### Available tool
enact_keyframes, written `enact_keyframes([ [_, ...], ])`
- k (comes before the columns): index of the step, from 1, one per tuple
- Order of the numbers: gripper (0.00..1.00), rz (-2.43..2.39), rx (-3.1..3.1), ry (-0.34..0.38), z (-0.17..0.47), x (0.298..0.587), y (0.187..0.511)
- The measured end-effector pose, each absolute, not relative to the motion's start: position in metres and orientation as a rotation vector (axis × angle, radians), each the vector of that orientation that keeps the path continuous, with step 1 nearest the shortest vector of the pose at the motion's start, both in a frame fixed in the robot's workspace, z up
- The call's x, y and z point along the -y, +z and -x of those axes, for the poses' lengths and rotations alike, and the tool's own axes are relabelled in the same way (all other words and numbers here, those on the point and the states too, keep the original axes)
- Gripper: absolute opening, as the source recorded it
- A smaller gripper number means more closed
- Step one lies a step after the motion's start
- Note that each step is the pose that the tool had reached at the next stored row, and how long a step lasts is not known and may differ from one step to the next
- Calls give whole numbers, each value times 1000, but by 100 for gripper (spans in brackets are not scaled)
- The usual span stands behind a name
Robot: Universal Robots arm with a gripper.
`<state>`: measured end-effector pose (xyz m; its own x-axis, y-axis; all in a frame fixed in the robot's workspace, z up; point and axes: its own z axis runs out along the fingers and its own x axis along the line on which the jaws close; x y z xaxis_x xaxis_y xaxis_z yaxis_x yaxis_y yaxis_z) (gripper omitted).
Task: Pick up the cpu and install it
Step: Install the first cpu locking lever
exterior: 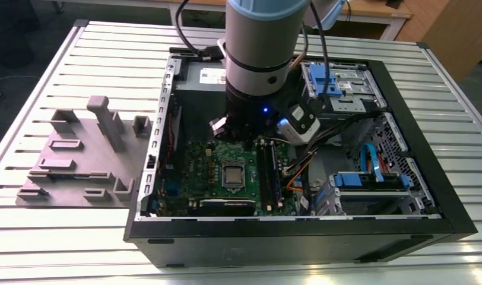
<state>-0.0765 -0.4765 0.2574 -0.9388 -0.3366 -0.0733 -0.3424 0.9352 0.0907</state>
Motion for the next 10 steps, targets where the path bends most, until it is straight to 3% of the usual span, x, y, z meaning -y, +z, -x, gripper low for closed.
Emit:
enact_keyframes([
  [10, 10, 533, -3035, 157, 73, 467, 259],
])
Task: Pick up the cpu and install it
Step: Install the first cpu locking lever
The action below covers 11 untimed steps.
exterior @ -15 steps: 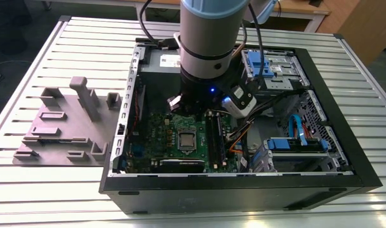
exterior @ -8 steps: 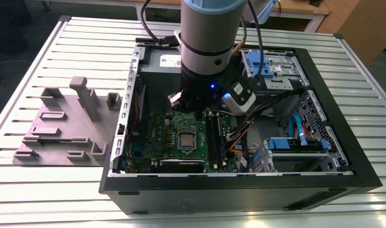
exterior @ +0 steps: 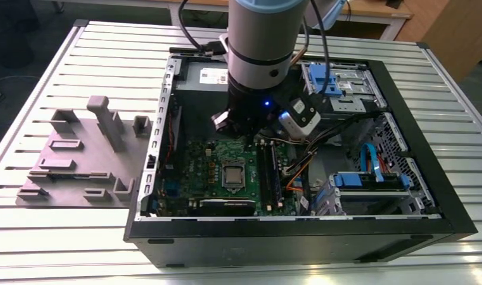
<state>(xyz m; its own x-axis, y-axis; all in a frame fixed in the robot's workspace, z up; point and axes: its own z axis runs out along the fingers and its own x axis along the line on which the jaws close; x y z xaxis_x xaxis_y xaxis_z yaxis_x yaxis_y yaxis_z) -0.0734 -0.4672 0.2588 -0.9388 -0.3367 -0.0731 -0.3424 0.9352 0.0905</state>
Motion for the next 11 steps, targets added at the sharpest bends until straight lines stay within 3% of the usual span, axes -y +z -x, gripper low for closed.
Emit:
enact_keyframes([
  [11, 10, 554, -3032, 158, 71, 466, 264],
])
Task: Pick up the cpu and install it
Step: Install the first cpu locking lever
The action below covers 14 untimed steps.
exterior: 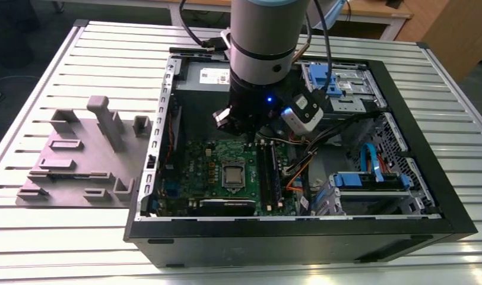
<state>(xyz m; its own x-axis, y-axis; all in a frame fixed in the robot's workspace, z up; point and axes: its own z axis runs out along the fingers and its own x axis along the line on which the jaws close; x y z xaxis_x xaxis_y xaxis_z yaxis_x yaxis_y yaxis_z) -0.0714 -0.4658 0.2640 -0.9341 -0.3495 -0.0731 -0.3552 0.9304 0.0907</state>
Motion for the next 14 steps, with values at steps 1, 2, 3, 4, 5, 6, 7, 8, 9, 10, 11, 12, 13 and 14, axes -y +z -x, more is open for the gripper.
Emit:
enact_keyframes([
  [1, 10, 567, -3030, 159, 71, 466, 264],
  [2, 10, 580, -3028, 159, 71, 466, 264],
  [3, 10, 593, -3026, 159, 71, 466, 264],
  [4, 10, 607, -3023, 159, 71, 466, 264],
  [5, 10, 624, -3020, 160, 71, 466, 263],
  [6, 10, 638, -3018, 161, 71, 466, 263],
  [7, 10, 646, -3016, 162, 70, 466, 263],
  [8, 10, 649, -3015, 164, 70, 466, 263],
  [9, 10, 651, -3014, 171, 70, 466, 263],
  [10, 10, 652, -3011, 180, 70, 465, 263],
  [11, 10, 654, -3009, 192, 70, 465, 263],
  [12, 10, 656, -3006, 206, 70, 465, 263],
  [13, 10, 657, -3003, 218, 70, 465, 263],
  [14, 10, 658, -3001, 226, 70, 464, 263],
])
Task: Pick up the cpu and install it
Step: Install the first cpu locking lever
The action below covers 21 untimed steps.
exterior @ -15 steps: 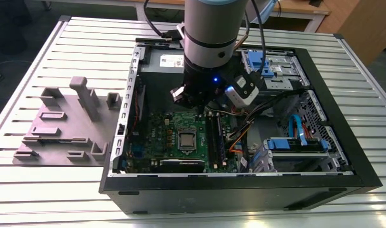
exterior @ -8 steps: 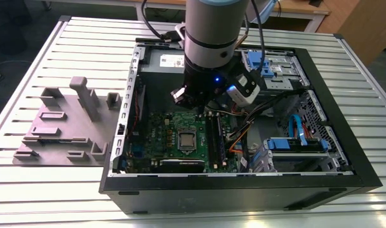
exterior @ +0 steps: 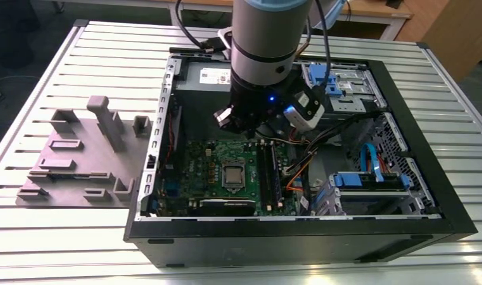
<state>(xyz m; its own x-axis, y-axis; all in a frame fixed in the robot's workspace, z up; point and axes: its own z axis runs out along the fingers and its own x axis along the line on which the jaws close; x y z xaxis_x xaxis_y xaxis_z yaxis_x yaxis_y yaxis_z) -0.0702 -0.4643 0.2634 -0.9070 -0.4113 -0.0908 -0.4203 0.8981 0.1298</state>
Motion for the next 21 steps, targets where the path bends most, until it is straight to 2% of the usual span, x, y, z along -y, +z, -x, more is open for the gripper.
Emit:
enact_keyframes([
  [21, 10, 744, -2980, 247, 63, 464, 260],
])
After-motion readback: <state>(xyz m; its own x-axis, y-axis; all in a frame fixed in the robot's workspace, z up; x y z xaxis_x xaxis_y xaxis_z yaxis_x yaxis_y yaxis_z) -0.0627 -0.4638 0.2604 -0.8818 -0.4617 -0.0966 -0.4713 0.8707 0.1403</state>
